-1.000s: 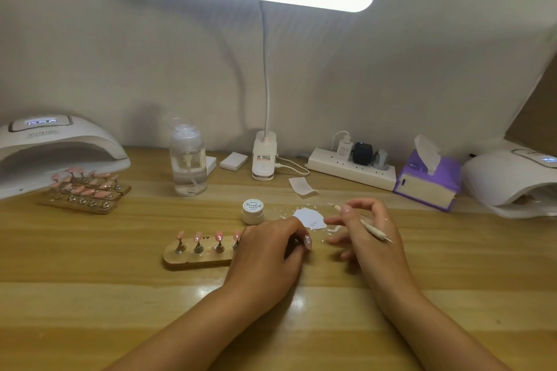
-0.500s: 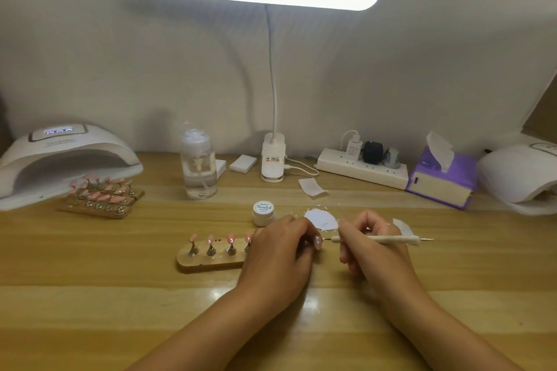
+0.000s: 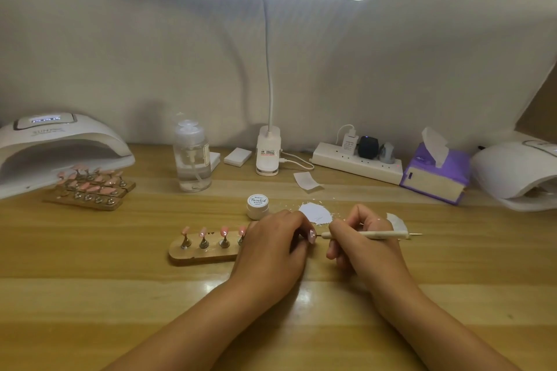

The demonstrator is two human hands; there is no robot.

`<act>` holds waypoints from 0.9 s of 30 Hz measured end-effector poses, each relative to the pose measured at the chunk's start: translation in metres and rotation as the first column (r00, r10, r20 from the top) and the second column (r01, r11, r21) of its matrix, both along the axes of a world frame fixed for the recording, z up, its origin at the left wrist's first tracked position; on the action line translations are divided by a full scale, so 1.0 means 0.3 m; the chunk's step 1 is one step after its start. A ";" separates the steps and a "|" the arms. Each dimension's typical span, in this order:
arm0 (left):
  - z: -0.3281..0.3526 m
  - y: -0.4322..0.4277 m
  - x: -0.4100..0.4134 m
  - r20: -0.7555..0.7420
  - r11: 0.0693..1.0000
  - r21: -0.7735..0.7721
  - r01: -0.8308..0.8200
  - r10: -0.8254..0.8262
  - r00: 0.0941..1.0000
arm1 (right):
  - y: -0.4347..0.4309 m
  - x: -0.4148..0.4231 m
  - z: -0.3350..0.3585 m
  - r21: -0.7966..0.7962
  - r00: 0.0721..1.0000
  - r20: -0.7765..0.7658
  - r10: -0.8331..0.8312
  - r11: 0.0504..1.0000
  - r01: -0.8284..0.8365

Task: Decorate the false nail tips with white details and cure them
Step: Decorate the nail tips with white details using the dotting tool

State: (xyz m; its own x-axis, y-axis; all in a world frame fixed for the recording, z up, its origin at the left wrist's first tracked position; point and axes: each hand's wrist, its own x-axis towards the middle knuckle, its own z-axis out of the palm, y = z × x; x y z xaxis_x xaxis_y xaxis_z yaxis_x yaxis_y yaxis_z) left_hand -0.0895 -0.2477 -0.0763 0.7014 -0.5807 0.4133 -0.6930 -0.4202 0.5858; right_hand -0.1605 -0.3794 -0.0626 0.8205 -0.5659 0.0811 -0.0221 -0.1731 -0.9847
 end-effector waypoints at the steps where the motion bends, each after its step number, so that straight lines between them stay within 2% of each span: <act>1: -0.001 0.000 0.000 0.000 1.000 -0.002 0.000 0.000 1.000 | 0.000 0.000 -0.001 -0.002 1.000 -0.005 0.005 1.000 -0.005; 23: -0.002 0.000 0.002 0.015 1.000 0.002 0.004 -0.004 1.000 | 0.004 -0.002 0.002 -0.022 1.000 0.010 0.014 1.000 -0.014; 27: -0.002 0.000 0.003 0.014 1.000 -0.004 0.009 -0.009 1.000 | -0.002 -0.008 0.007 0.066 0.997 0.063 -0.035 0.997 0.031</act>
